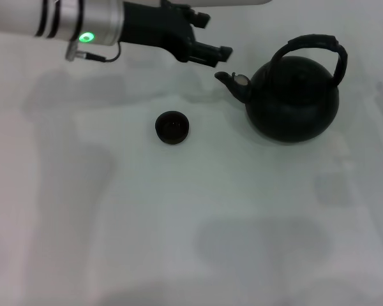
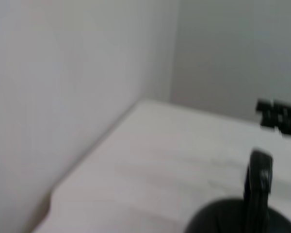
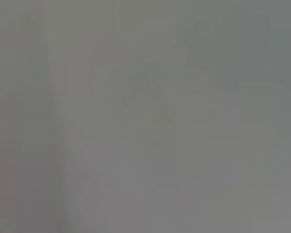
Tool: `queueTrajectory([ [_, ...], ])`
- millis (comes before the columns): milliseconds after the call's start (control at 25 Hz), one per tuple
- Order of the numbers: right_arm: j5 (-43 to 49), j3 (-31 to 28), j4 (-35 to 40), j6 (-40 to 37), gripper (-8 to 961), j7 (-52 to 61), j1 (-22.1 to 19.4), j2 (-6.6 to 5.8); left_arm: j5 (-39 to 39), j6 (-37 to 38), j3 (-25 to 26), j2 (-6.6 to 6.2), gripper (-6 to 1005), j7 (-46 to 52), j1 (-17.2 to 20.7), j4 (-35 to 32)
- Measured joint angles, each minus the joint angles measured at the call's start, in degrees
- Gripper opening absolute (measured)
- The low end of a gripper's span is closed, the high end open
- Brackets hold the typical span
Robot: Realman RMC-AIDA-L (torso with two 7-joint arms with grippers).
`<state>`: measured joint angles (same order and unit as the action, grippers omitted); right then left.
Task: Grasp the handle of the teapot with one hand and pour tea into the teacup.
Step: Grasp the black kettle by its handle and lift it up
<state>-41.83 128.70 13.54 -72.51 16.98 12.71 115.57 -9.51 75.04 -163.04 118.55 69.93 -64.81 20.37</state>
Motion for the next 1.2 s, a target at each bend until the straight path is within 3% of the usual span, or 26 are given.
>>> queueTrajectory([
  [80,0.0,-0.06,-0.01,-0.06,840,0.39,-0.06,0.0,-2.47,0.8,0.0,0.0,888,-1.63,1.33,0.09],
  [320,0.06,-0.13,-0.07,-1.27,840,3.37,-0.27,-0.02,-21.2,5.71,0.01,0.13,888,-12.58,12.13,-0.64],
  [520,0.35,-0.13,-0.1,-1.98,840,3.32,0.07,-0.05,-30.5,6.12,0.08,0.27,888,-15.92,18.71,-1.74],
  [680,0.36,-0.12,-0.1,-3.02,841,3.37,0.38,-0.08,-41.24,5.99,0.08,0.24,888,-23.77,25.07,-6.62],
  [1000,2.19,1.36,-0.95,-9.08,841,10.87,0.02,-0.61,-55.9,5.48,0.69,0.45,888,-35.28,33.17,-13.45],
  [1200,9.6,1.56,-4.84,-12.91,840,13.4,-0.28,-0.51,-63.58,5.47,0.7,0.43,888,-45.04,36.34,-19.05],
])
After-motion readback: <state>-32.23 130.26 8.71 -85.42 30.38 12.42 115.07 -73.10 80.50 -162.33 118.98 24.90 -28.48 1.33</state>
